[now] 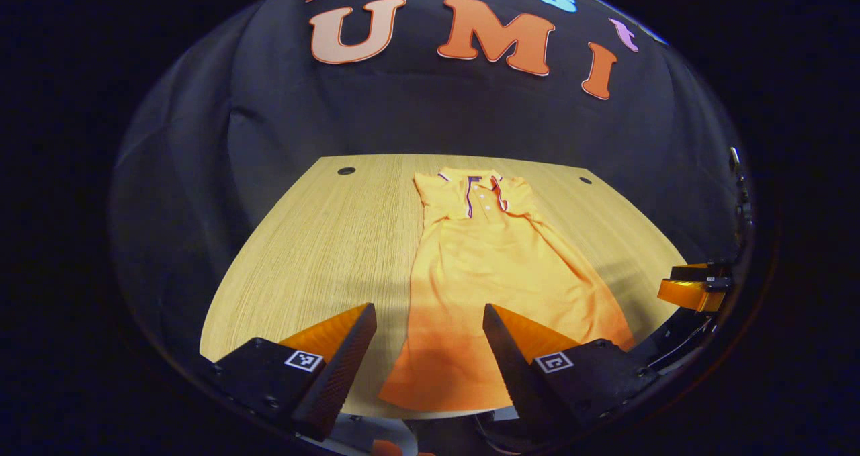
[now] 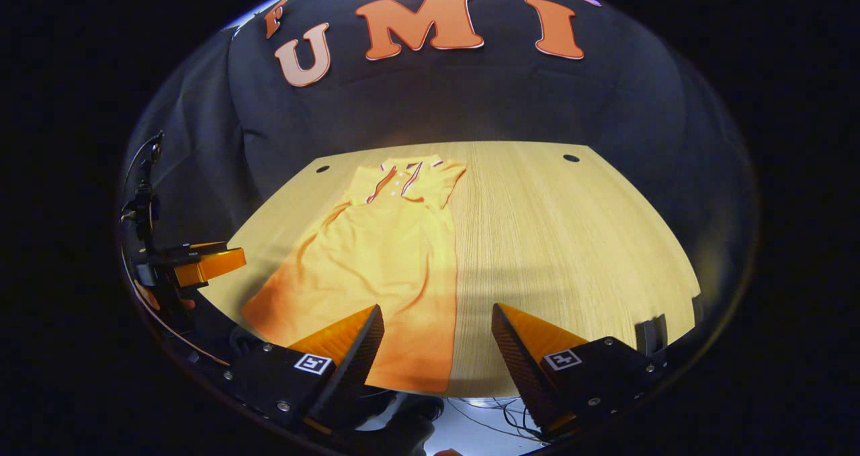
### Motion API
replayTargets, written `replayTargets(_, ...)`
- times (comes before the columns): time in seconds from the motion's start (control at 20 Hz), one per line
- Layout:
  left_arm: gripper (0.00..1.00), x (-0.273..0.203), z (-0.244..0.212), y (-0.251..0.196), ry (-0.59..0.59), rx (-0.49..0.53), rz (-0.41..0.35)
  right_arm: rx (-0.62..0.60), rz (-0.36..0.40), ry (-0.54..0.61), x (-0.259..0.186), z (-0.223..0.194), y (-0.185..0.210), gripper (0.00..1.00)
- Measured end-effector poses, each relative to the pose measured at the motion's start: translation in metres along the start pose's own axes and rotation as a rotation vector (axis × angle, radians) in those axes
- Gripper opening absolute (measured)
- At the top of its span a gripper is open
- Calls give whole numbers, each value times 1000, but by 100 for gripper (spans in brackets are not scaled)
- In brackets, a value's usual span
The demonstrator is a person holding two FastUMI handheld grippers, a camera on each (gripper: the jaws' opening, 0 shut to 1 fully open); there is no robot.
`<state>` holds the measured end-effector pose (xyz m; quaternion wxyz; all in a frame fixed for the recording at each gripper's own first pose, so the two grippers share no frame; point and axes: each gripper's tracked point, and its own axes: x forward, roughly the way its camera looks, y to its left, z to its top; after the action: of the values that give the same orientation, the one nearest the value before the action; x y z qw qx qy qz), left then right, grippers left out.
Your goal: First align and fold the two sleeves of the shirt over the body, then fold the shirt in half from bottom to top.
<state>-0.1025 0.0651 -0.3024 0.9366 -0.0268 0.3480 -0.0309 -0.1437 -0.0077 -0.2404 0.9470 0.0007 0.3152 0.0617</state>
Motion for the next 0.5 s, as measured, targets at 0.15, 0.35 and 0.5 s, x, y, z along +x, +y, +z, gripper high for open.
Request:
replayTargets(0.15,99,2,-33,2,48,11,-1,-1,9,47,3,-31,5,99)
replayTargets(0.35,98,8,-70,15,83,35,7,-15,13,93,11,-62,12,99)
replayTargets(0.5,99,11,-89,27,96,66,26,-45,7,114,16,-83,12,98)
